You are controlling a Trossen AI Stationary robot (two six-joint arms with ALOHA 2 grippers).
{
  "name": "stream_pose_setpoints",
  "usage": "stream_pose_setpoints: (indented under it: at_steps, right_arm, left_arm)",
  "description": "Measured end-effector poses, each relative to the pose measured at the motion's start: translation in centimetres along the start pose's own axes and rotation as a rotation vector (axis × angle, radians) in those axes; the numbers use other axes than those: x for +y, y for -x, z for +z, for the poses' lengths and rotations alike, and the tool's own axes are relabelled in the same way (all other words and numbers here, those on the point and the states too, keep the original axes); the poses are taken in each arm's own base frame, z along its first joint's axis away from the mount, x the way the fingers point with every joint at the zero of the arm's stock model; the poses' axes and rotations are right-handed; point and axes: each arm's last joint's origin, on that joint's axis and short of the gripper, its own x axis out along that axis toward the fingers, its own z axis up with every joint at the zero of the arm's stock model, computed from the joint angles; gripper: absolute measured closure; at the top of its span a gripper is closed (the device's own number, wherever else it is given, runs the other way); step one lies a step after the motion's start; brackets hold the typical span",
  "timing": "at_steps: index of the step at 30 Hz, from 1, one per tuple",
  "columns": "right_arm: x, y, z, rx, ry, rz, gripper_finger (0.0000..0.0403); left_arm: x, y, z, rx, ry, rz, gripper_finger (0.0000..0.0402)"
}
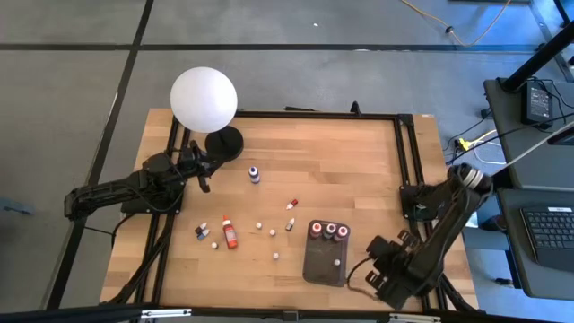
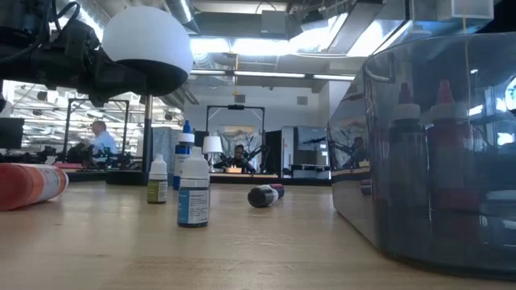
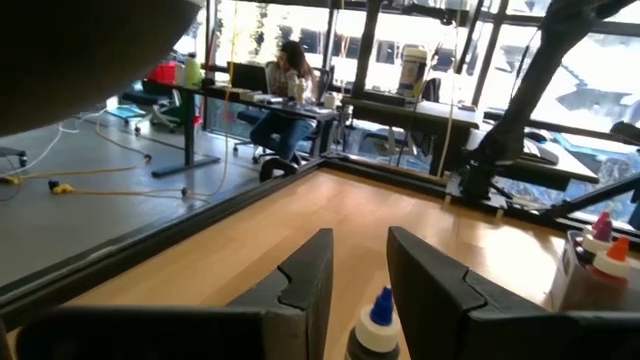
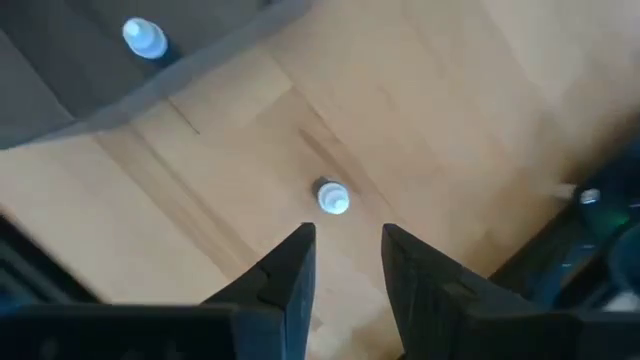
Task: Pick & Place food coloring
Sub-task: Put the small food coloring bottle into the black bin
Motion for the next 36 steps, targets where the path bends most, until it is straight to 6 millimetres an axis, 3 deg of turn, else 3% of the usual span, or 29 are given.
stream_pose_setpoints:
  at_steps: [7, 21, 32, 36]
  right_arm:
    - [-3.7, -1.2, 0.3, 0.019, -0.13, 0.115, 0.0283]
    - [-3.8, -3.5, 0.3, 0.07, -0.21, 0.161, 0.0281]
    - [-4.1, -4.1, 0.3, 0.022, -0.21, 0.146, 0.018]
    - [-3.5, -4.3, 0.2, 0.026, -0.204, 0.178, 0.0161]
  left_arm:
    - [0.0, 0.0, 0.0, 0.0, 0.0, 0.0, 0.0306]
    - [0.0, 0.0, 0.0, 0.0, 0.0, 0.0, 0.0311]
    - [0.0, 0.0, 0.0, 0.0, 0.0, 0.0, 0.0309]
    - [0.0, 0.0, 0.0, 0.001, 0.0, 0.0, 0.0308]
